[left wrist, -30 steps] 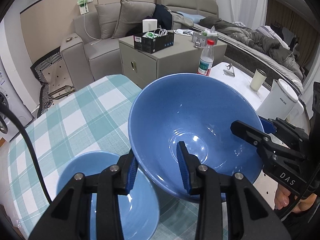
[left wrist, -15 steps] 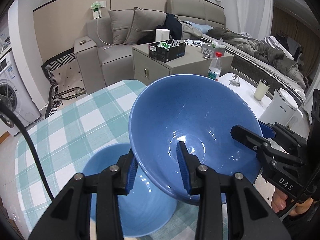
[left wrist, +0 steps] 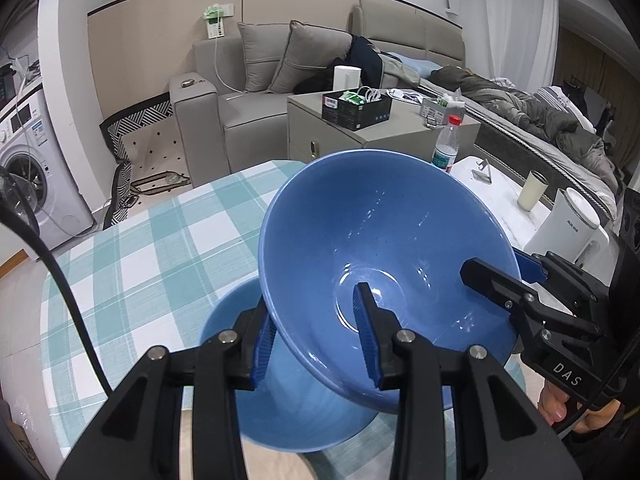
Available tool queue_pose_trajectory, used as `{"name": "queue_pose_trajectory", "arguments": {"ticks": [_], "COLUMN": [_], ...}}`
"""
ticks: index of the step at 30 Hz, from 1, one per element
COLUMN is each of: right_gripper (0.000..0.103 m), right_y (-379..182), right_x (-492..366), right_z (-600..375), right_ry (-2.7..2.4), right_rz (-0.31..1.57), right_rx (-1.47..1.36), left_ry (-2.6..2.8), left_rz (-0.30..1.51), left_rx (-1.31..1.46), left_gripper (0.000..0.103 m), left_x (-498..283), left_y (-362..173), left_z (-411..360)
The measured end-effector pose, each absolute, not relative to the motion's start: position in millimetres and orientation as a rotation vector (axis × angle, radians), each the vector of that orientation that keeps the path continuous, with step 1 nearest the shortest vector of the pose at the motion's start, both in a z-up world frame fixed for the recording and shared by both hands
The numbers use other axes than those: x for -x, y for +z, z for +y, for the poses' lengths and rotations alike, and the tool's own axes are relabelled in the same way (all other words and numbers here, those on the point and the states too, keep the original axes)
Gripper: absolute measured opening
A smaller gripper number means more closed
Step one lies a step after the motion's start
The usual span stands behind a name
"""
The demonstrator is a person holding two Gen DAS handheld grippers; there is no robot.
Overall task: Organize plates and bowls
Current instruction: 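Lower the held blue bowl into the bowl stack and open both tools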
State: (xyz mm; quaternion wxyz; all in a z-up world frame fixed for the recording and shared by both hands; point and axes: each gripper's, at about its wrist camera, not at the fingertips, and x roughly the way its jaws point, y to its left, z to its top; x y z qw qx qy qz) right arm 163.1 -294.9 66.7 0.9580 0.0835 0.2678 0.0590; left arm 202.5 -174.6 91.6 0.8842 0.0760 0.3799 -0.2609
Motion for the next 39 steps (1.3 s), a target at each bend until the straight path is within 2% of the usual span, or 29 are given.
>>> {"name": "queue_pose_trajectory", "arguments": {"ticks": [16, 39], "right_gripper": [0.039, 0.04], "right_y": [49, 19], "right_x": [-178, -194], "right_z": [-257, -228], "right_ry": [0.198, 0.212], "right_rz": [0.565, 0.621], "right_rx": [-0.138, -0.054], "left_ry": [-0.476, -0.397], "left_rz": [0.817, 0.882], "left_rx": [-0.106, -0.127], "left_gripper": [0.036, 0.036], "left_x": [-203, -207], "left_y": [75, 35], "left_z": [-133, -117]}}
